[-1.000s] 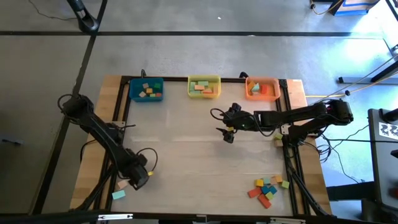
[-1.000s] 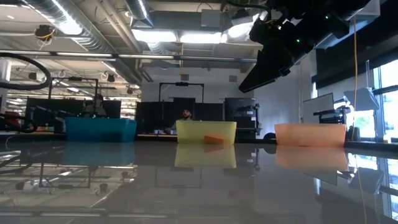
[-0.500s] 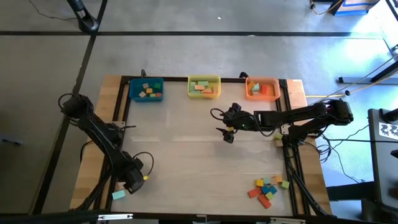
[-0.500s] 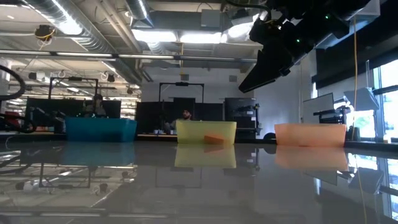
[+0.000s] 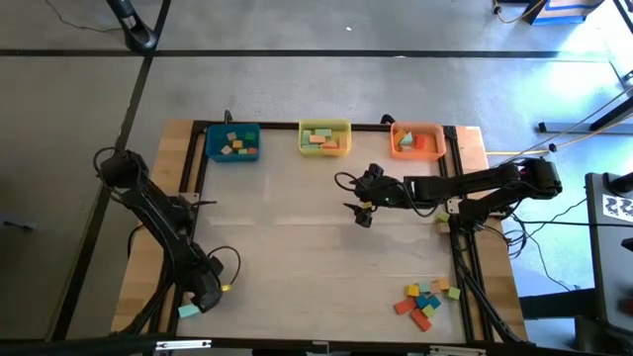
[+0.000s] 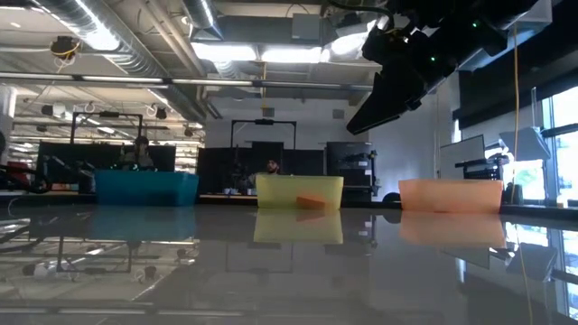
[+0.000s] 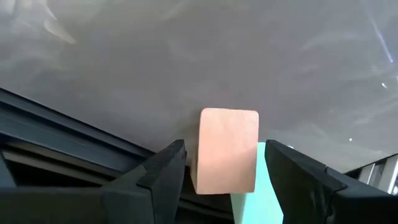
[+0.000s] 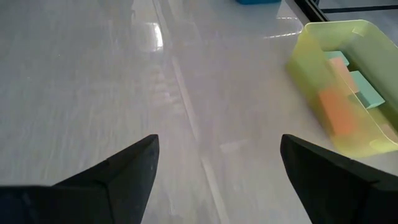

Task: Sort blocks by size
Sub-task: Put the brown triangle block into the orange bin

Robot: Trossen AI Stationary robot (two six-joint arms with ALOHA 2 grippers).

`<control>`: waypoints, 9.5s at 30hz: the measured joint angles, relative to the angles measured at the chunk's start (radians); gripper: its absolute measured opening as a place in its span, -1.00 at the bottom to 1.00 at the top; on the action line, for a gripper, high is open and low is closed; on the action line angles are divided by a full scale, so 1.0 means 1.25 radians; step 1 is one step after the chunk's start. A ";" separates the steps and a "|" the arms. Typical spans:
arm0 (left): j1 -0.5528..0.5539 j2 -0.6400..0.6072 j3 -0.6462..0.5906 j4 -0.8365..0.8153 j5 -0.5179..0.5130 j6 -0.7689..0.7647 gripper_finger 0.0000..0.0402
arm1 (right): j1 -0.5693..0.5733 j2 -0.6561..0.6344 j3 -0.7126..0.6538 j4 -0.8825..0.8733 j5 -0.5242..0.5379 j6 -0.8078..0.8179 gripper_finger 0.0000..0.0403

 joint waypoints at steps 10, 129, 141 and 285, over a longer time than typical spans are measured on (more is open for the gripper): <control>-0.001 -0.002 -0.019 0.003 0.007 0.000 -0.32 | 0.000 0.000 0.000 -0.003 0.000 -0.018 0.65; 0.621 0.143 0.072 1.443 -0.632 1.049 -0.36 | 0.157 0.127 0.067 0.672 0.061 -0.546 -0.35; 0.615 0.128 0.071 1.429 -0.630 1.155 0.10 | 0.157 0.125 0.069 0.664 0.078 -0.543 -0.57; 0.127 0.231 0.162 0.389 -0.520 1.176 0.11 | 0.194 0.106 0.067 -0.079 -0.069 0.047 -0.61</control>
